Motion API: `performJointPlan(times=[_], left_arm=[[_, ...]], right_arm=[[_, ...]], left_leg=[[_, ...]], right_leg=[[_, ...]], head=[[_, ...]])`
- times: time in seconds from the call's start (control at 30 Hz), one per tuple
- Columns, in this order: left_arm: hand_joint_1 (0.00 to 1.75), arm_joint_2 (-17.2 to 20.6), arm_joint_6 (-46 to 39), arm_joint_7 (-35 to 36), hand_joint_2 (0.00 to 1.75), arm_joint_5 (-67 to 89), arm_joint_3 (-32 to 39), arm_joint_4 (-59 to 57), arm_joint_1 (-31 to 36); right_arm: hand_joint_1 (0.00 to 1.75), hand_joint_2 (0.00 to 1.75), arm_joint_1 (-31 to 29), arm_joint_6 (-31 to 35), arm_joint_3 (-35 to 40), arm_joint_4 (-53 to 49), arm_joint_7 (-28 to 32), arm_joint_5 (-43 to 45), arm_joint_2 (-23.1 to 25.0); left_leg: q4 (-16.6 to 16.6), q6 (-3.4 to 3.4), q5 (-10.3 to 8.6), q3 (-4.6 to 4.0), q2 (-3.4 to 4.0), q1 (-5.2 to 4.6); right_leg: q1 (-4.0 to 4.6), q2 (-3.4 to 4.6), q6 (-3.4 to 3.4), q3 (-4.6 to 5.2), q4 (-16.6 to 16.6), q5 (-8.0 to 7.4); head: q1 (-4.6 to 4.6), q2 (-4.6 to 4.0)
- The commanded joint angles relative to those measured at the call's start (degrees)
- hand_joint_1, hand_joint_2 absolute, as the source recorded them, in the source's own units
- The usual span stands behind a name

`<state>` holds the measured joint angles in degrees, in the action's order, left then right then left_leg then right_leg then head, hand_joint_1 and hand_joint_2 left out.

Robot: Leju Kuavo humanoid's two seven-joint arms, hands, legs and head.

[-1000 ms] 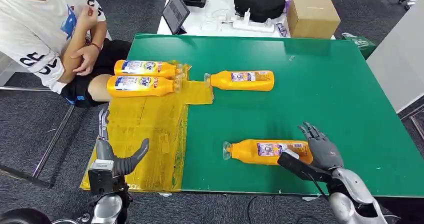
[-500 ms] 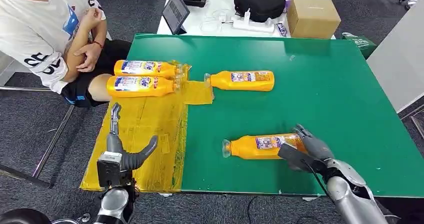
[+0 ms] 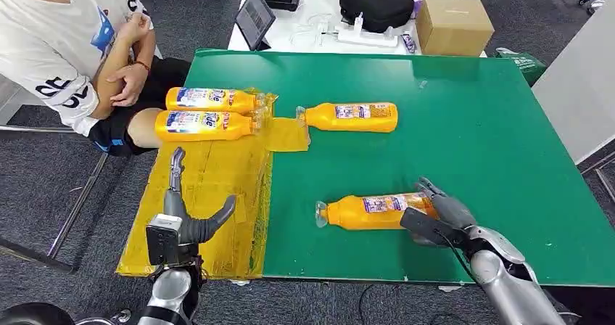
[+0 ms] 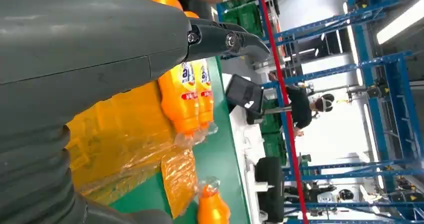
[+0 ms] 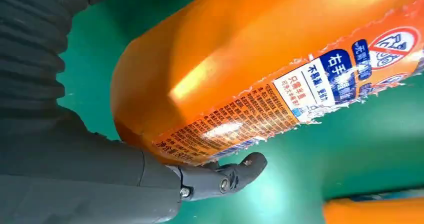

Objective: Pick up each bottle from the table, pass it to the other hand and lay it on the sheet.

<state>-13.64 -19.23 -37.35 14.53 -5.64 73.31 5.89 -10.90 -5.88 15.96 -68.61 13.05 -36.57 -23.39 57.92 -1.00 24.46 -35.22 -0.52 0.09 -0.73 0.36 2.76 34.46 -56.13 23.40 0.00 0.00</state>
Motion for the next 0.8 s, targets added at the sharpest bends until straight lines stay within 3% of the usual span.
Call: performJointPlan(times=[0.03,0.1,0.13,0.17,0.2,0.8], left_arm=[[0.00,0.3,1.1,0.3,1.75,-1.0,-0.8,-5.2,3.1],[0.00,0.3,1.1,0.3,1.75,-1.0,-0.8,-5.2,3.1],[0.00,0.4,1.5,0.3,1.75,-1.1,-0.9,-5.3,3.3],[0.00,0.3,1.7,0.3,1.75,-1.3,-0.9,-5.4,3.3],[0.00,0.3,1.9,0.3,1.75,-1.5,-0.9,-5.5,3.4],[0.00,0.2,3.5,1.0,1.75,-3.0,-1.3,-6.3,3.7]], right_arm=[[0.26,1.75,0.8,0.0,2.2,1.9,3.2,0.9,1.5],[0.26,1.75,0.8,0.0,2.2,1.9,3.2,0.9,1.5],[1.33,1.75,0.9,0.3,1.6,2.1,4.0,1.1,2.2],[1.57,1.75,0.9,0.4,1.4,2.1,4.2,1.0,2.4],[1.71,1.75,1.2,0.4,1.0,2.1,4.9,1.2,2.8],[1.75,1.75,3.5,-0.4,-0.7,0.9,5.8,1.8,3.0]], left_leg=[[0.0,0.06,0.08,0.27,0.01,0.07],[0.0,0.04,0.04,0.18,0.02,0.04],[0.0,0.03,0.03,0.13,0.02,0.03],[-0.1,0.05,0.06,0.23,0.03,0.05],[0.0,0.05,0.04,0.18,0.02,0.05],[0.0,0.04,0.03,0.16,-0.05,0.04]], right_leg=[[0.09,-0.06,-0.10,-0.31,0.1,0.05],[0.05,-0.04,-0.07,-0.21,0.1,0.02],[0.05,-0.03,-0.05,-0.15,0.1,0.01],[0.07,-0.03,-0.09,-0.25,0.1,0.04],[0.06,-0.04,-0.08,-0.21,0.1,0.02],[0.05,-0.09,-0.07,-0.20,0.1,0.04]], head=[[0.02,0.00],[0.00,0.00],[0.04,0.00],[0.00,0.00],[0.02,0.00],[0.02,0.00]])
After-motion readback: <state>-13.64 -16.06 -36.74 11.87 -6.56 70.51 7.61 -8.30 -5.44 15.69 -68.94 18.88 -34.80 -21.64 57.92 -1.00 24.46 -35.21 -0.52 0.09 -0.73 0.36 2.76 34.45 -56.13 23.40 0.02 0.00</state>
